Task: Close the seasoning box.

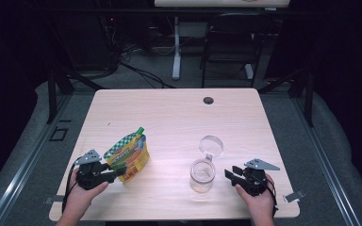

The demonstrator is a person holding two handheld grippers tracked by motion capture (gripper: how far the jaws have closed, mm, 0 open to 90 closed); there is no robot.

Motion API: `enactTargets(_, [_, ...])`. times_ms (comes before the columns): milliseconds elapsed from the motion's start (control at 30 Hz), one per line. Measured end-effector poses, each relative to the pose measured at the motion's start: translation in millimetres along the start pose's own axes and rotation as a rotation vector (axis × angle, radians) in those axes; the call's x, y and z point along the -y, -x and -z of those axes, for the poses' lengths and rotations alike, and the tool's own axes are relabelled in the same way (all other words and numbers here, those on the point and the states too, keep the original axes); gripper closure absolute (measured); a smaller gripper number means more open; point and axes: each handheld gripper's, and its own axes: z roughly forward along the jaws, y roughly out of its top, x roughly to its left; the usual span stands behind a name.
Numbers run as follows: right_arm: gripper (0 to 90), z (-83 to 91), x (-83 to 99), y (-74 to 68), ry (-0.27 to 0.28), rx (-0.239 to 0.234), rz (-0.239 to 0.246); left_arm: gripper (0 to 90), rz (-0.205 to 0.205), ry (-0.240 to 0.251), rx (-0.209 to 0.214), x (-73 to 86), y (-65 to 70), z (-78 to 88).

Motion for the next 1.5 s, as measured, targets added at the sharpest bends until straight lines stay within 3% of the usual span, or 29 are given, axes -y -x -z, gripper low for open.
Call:
enactTargets(600, [57.6,0.1,1.9,1.0,0.006,0.0,-0.011,51.5,0.037,0.0,0.006,0.9,-3.9,-17.0])
enactTargets(1233, [56.6,0.8,5.5,0.2,-0.004,0.009,-0.002,47.9,0.024,-0.026,-0.016,8.2,-5.6,-46.3])
enactTargets(1500, [56.1,3.6,8.4,2.1,-0.005,0.014,-0.008,47.9,0.051,0.032,-0.016,12.2,-9.4,-50.8])
